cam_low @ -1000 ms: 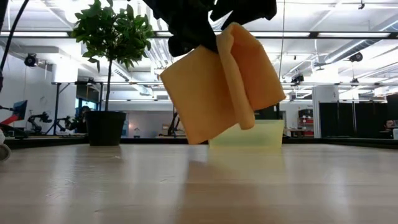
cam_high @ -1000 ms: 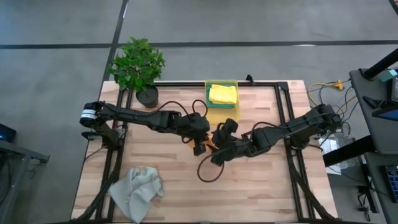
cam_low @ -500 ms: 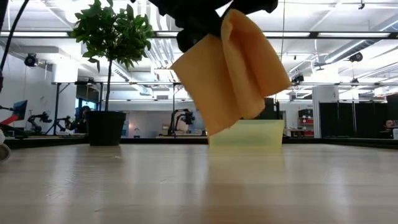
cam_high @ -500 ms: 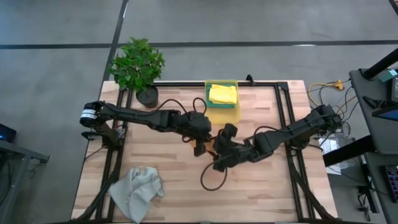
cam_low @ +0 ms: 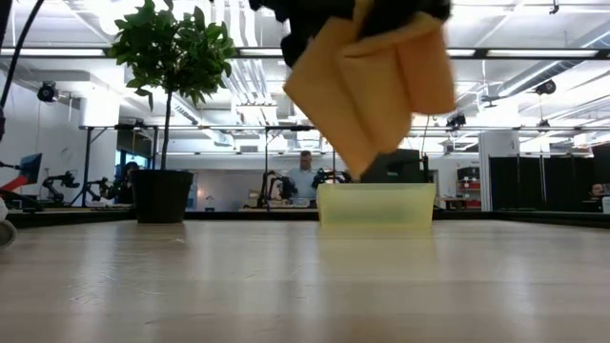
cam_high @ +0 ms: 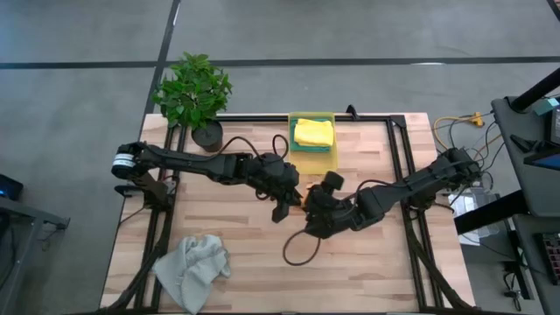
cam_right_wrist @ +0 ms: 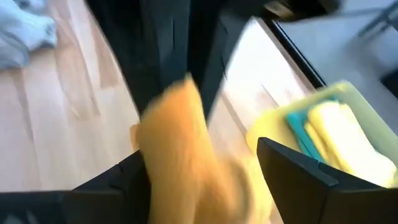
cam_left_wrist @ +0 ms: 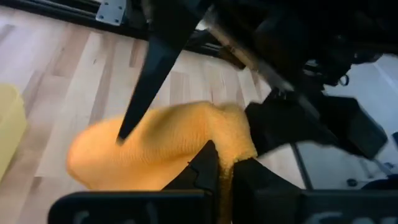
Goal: Fold microfiber towels
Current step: Put the orange microfiber towel into the yellow bin
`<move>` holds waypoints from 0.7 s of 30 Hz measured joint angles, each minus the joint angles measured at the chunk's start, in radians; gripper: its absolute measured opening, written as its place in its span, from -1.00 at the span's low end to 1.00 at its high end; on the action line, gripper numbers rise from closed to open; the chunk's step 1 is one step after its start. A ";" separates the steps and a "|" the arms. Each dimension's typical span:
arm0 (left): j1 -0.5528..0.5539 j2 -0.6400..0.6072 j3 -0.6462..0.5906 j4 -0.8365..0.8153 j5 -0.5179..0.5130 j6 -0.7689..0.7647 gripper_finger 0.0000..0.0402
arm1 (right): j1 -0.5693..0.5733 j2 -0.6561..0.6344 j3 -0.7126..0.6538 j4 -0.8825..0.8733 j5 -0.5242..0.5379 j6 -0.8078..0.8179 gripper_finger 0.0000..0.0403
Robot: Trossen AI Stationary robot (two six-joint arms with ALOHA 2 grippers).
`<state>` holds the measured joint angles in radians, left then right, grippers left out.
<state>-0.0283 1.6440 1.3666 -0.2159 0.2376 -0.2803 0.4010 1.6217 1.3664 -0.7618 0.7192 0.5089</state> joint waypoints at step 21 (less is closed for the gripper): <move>0.020 0.005 -0.006 -0.154 0.081 0.045 -1.00 | 0.016 -0.143 0.000 -0.230 0.019 0.077 0.11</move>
<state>-0.0088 1.6485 1.3609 -0.3695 0.3182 -0.2355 0.4174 1.4785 1.3663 -0.9916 0.7380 0.5857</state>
